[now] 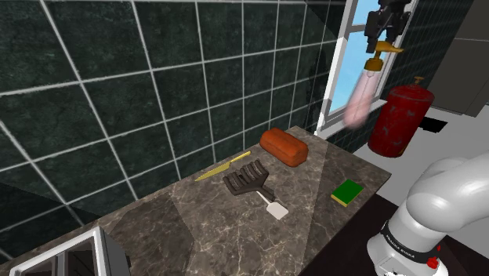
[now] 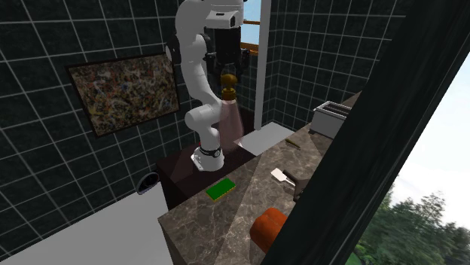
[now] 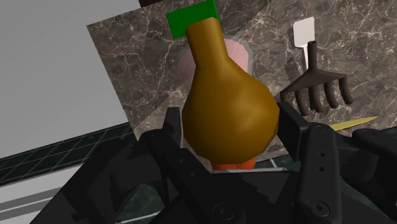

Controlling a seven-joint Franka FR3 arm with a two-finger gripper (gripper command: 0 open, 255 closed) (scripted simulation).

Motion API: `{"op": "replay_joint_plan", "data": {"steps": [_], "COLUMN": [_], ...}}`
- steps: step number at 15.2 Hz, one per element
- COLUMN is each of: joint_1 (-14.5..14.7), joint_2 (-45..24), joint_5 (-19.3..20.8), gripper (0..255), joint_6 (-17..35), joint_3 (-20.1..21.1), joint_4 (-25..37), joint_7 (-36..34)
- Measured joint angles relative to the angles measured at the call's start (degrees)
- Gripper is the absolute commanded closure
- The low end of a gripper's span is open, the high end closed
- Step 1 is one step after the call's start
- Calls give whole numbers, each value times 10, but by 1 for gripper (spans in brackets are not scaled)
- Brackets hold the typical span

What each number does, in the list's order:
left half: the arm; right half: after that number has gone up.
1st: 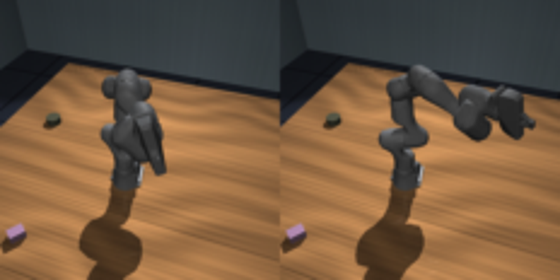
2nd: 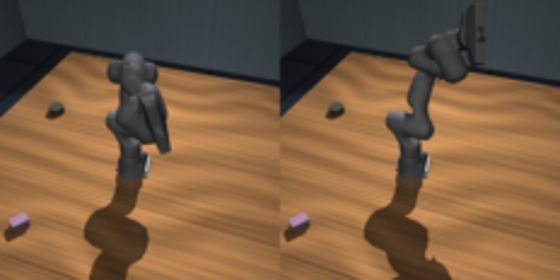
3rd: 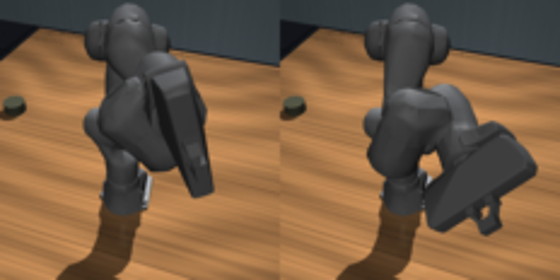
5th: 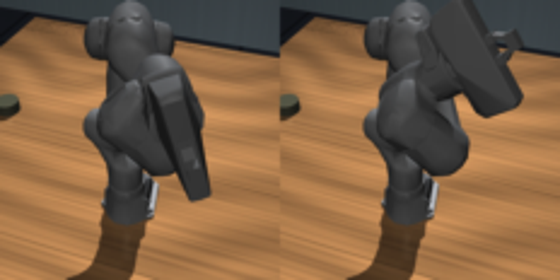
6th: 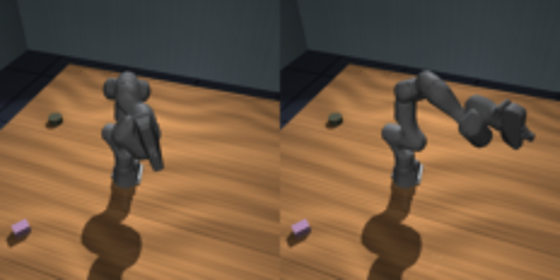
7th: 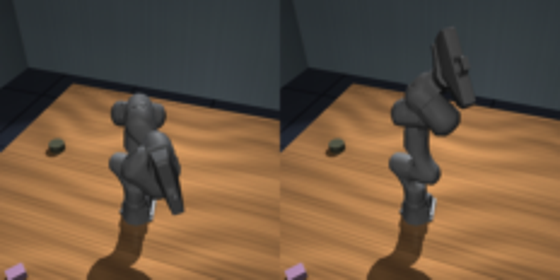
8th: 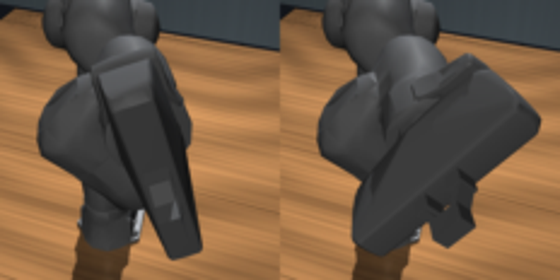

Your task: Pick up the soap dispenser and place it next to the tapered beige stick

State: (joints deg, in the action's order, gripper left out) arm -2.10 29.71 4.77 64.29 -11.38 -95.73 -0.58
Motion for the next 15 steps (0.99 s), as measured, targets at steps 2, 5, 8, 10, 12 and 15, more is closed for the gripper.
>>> {"op": "replay_joint_plan", "data": {"steps": [2,5,8,10,12,15], "joint_1": [1,2,3,5,8,13], "joint_2": [-14,-34,-54,-59,-39,-13], "joint_5": [-2,-4,-5,-9,-17,-32], "gripper": [255,255,255,255,255,255], "joint_6": [-15,-41,-67,-73,-63,-45], "joint_3": [0,-2,-5,0,21,53], "joint_4": [29,75,121,131,100,55], "joint_7": [0,4,9,1,-26,-69]}}
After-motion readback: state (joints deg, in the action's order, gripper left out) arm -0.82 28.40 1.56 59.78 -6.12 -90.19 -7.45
